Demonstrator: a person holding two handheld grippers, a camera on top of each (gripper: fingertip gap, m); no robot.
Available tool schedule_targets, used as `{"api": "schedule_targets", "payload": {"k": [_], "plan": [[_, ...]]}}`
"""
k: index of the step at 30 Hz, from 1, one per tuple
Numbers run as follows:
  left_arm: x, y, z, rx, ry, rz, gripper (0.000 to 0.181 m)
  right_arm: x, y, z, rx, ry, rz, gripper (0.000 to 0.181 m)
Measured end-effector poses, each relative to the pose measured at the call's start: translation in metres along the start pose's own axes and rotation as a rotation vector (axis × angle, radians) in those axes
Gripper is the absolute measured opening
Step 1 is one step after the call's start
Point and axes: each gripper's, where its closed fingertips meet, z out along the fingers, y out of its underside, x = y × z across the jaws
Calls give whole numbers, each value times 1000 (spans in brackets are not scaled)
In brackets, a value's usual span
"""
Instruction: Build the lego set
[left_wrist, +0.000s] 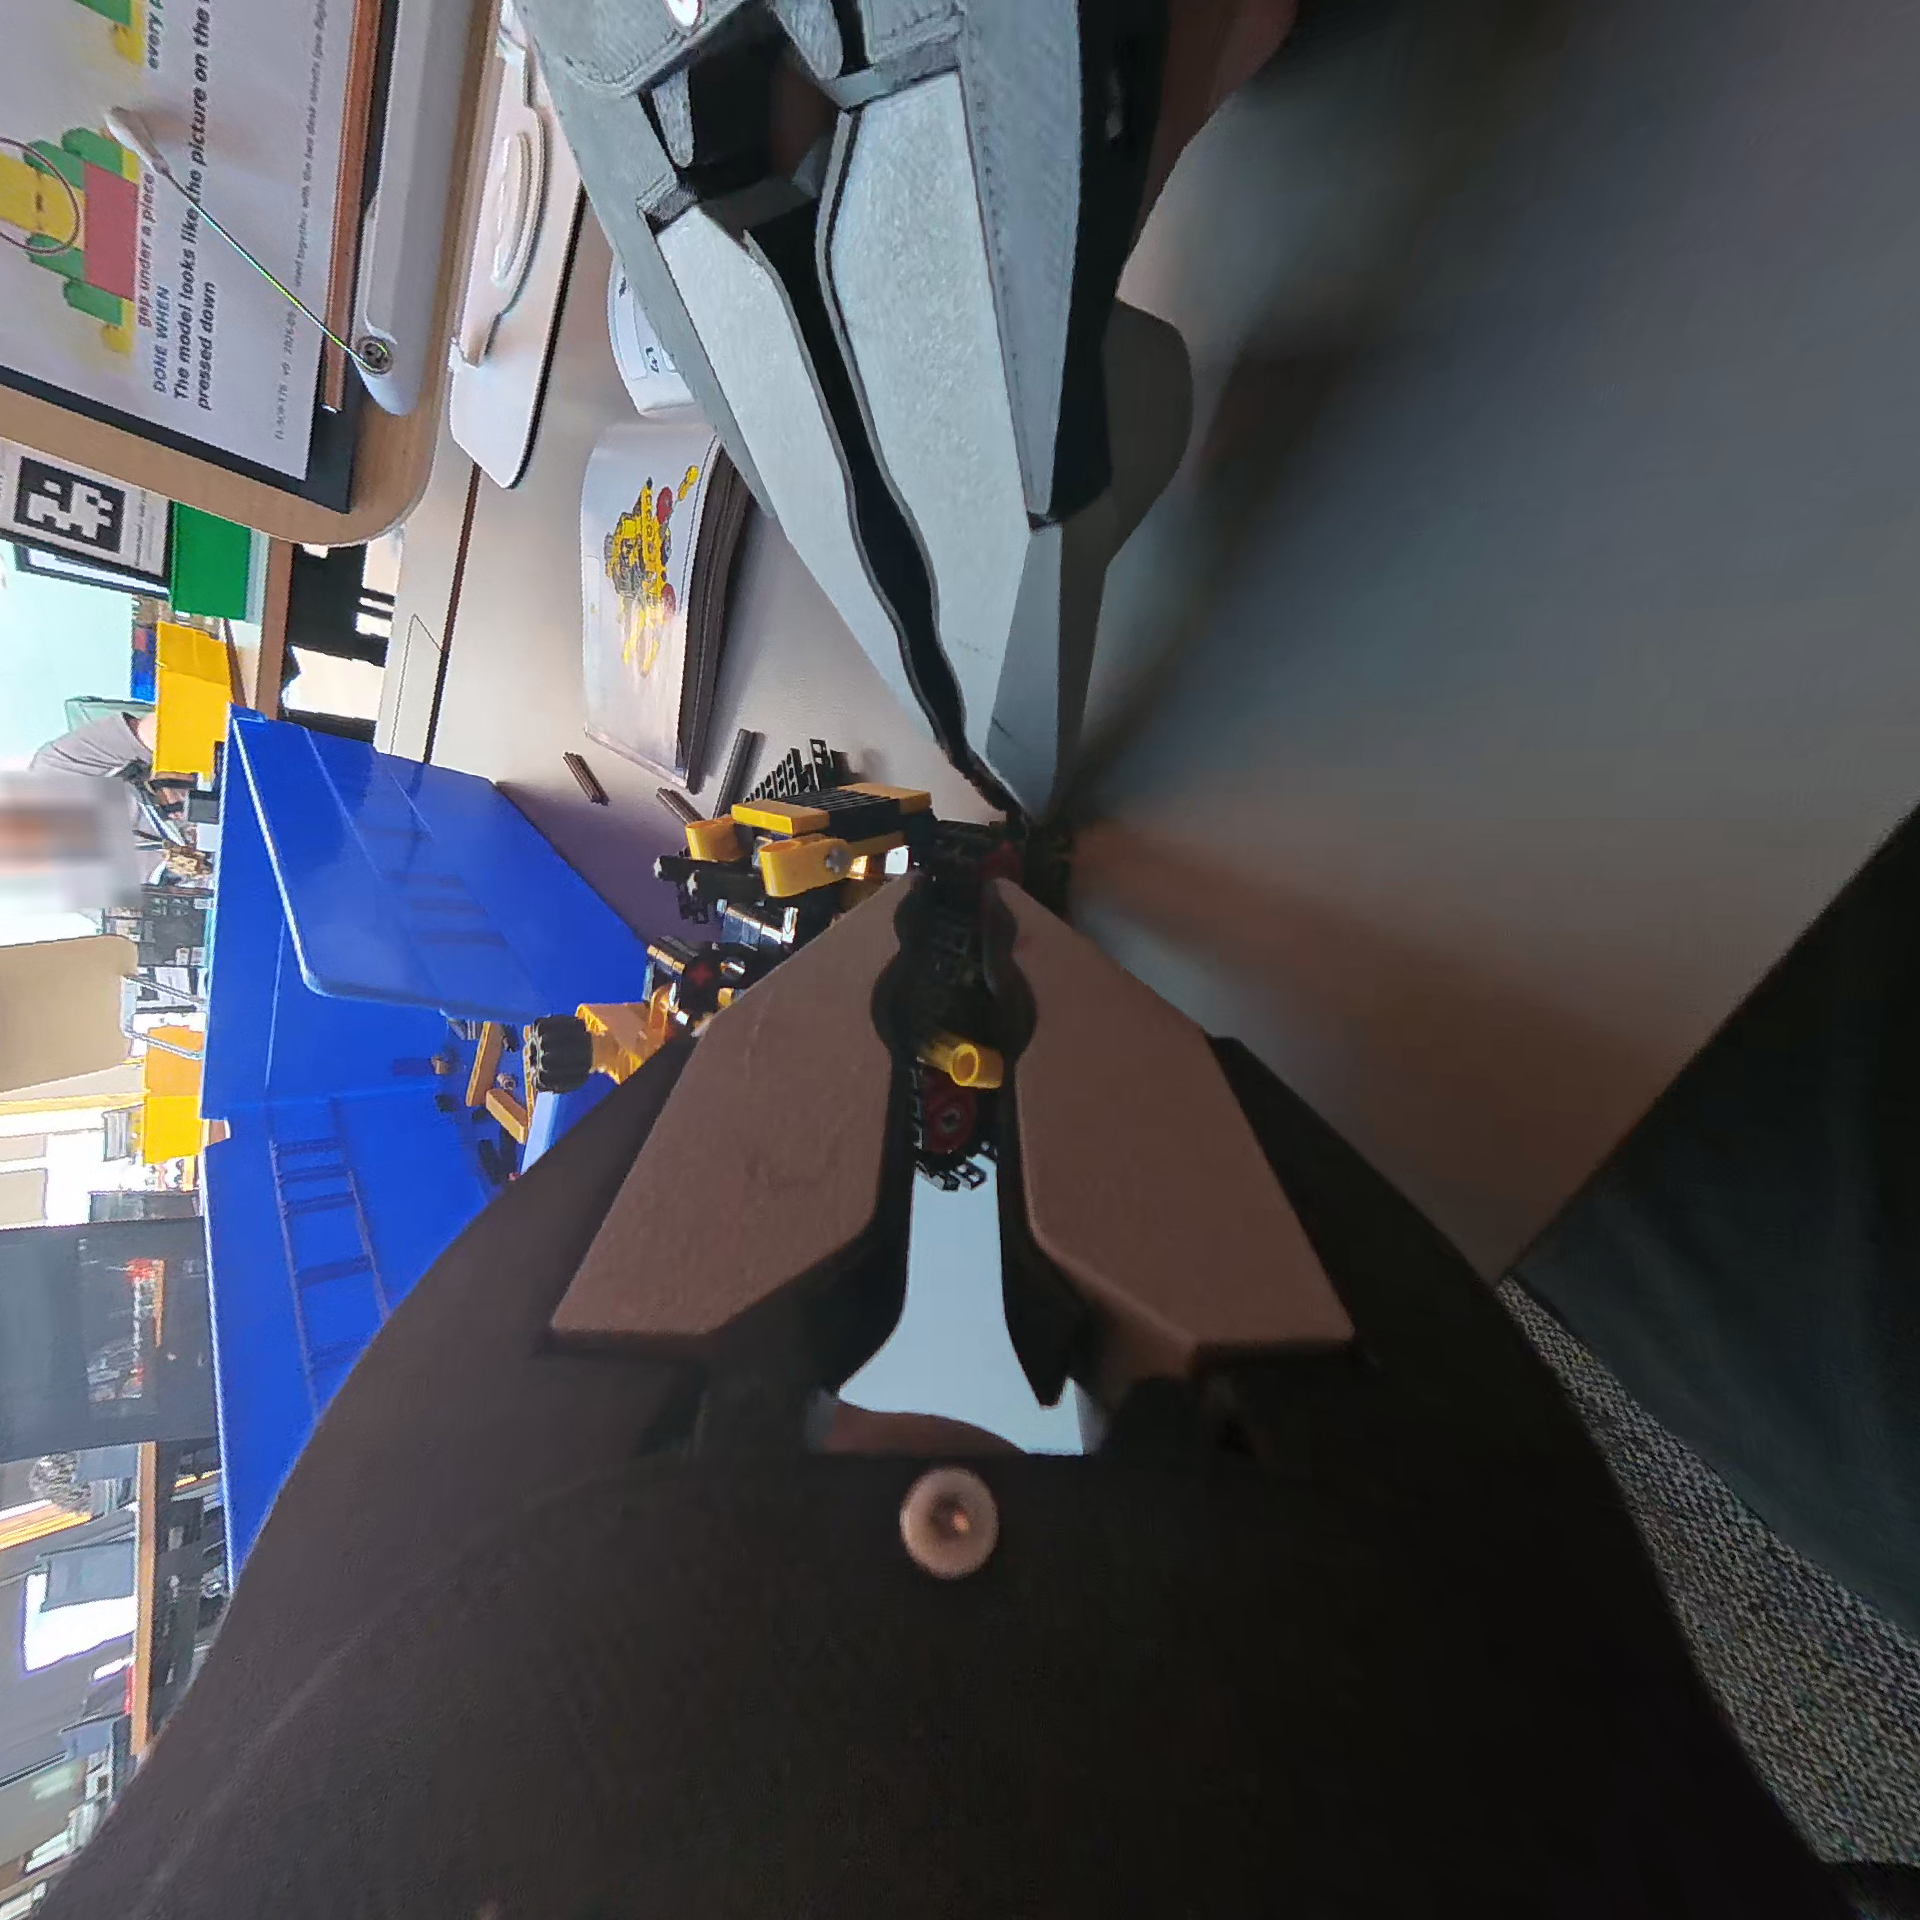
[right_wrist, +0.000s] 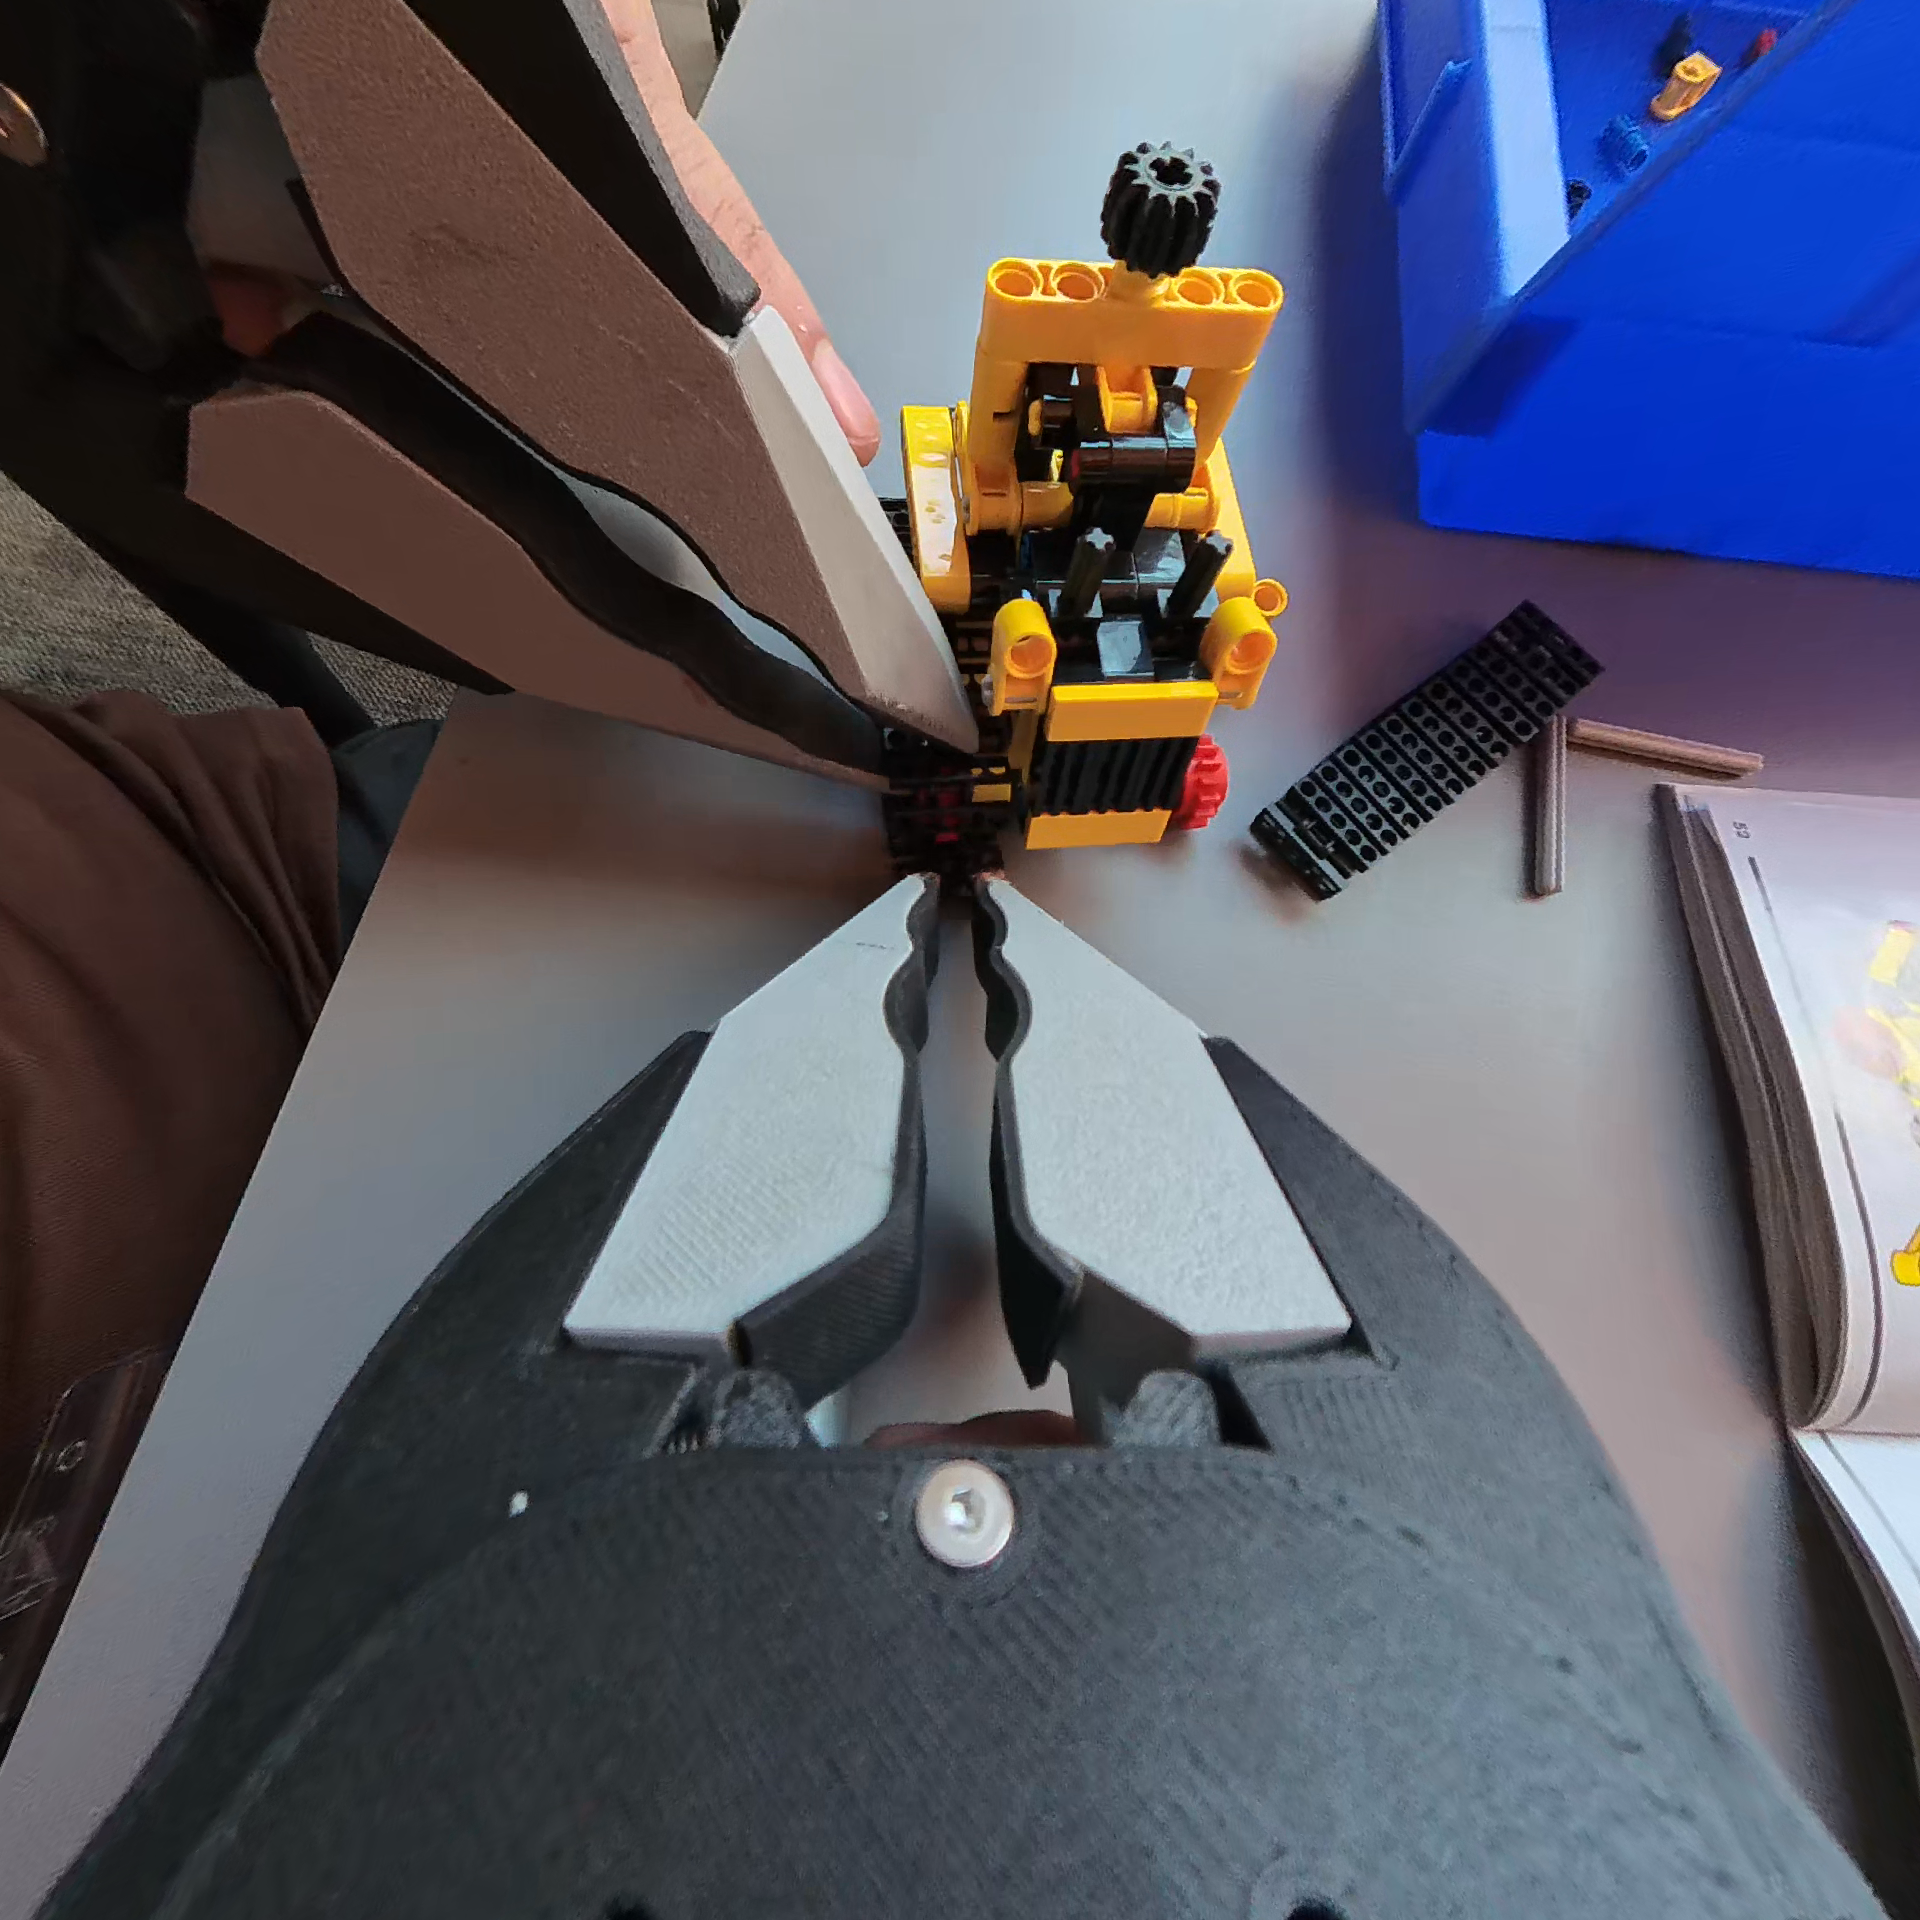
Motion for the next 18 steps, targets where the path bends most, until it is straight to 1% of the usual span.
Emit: {"api": "schedule_targets", "payload": {"k": [9, 18], "plan": [[-1, 5, 0, -7, 0, -6, 7, 2, -4, -4, 36, -12, 32, 2], [-1, 4, 1, -1, 2, -6, 7, 3, -8, -7, 71, -28, 70, 2]]}}
